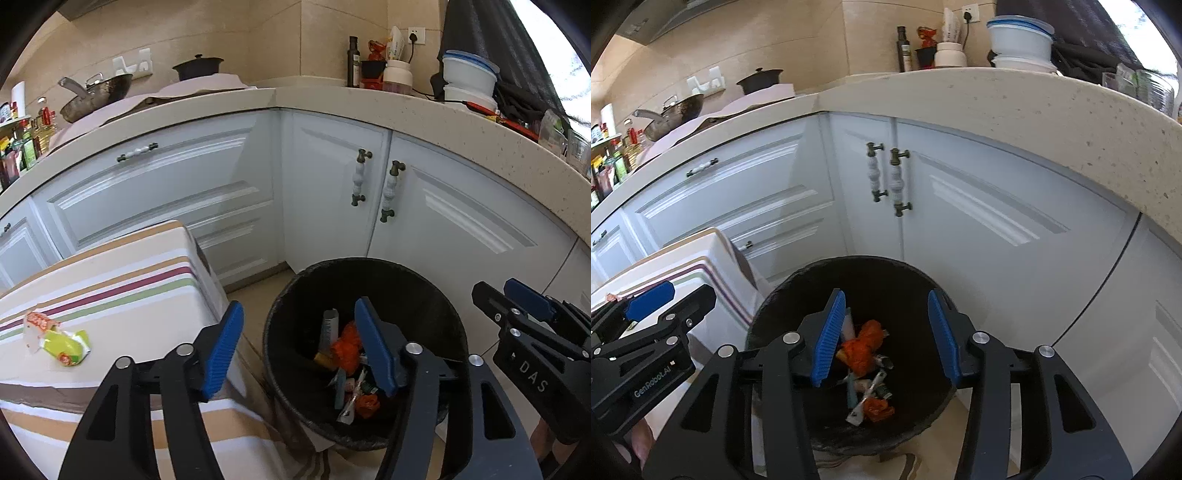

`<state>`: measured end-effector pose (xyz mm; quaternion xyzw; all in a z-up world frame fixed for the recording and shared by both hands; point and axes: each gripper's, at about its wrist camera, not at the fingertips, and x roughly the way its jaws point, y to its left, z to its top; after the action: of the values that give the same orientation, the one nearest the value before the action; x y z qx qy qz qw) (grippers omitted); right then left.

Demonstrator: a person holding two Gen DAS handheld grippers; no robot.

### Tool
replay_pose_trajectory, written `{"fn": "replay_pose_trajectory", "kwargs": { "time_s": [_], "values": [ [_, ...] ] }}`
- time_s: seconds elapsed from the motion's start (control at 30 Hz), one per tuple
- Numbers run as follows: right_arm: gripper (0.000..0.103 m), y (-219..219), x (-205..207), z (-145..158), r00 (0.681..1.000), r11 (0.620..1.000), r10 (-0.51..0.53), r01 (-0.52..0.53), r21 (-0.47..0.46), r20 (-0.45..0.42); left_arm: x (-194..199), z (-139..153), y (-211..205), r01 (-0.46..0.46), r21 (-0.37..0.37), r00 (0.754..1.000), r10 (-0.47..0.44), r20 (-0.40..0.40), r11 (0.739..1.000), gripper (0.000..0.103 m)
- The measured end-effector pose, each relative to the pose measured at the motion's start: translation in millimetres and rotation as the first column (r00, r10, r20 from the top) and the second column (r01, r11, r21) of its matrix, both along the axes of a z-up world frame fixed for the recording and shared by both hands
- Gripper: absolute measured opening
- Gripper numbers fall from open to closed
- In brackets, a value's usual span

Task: Collect trash
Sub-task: 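Move both open grippers from the bin back over the table, then grasp the yellow-green crumpled wrapper with the right gripper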

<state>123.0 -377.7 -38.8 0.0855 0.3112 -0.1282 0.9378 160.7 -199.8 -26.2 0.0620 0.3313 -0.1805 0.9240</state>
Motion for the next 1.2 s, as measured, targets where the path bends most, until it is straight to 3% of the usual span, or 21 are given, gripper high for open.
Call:
{"fn": "replay_pose_trajectory", "kwargs": {
  "time_s": [0.23, 0.57, 1.13, 1.2],
  "values": [
    [0.046, 31.9, -2.4, 7.5, 0.998, 0.998, 0.059, -0.059, 0.012, 0.01, -12.3, 5.0, 37.5, -0.045, -0.004, 0.999, 0.045, 0.001, 0.999, 0.067],
    [0.047, 104.6, 6.5, 15.3, 0.977, 0.977, 0.212, -0.213, 0.01, 0.01, -26.1, 4.5, 124.9, -0.202, 0.007, 0.979, 0.202, -0.013, 0.979, 0.069],
    [0.048, 244.4, 34.2, 9.9, 0.885, 0.886, 0.464, -0.464, 0.005, -0.039, -40.3, -3.9, 273.9, -0.478, 0.025, 0.878, 0.479, -0.028, 0.878, 0.071],
    [0.053, 257.1, 37.1, 8.3, 0.874, 0.875, 0.483, -0.484, 0.008, -0.045, -41.8, -5.0, 288.5, -0.503, 0.027, 0.864, 0.503, -0.029, 0.864, 0.071]
  ]
}}
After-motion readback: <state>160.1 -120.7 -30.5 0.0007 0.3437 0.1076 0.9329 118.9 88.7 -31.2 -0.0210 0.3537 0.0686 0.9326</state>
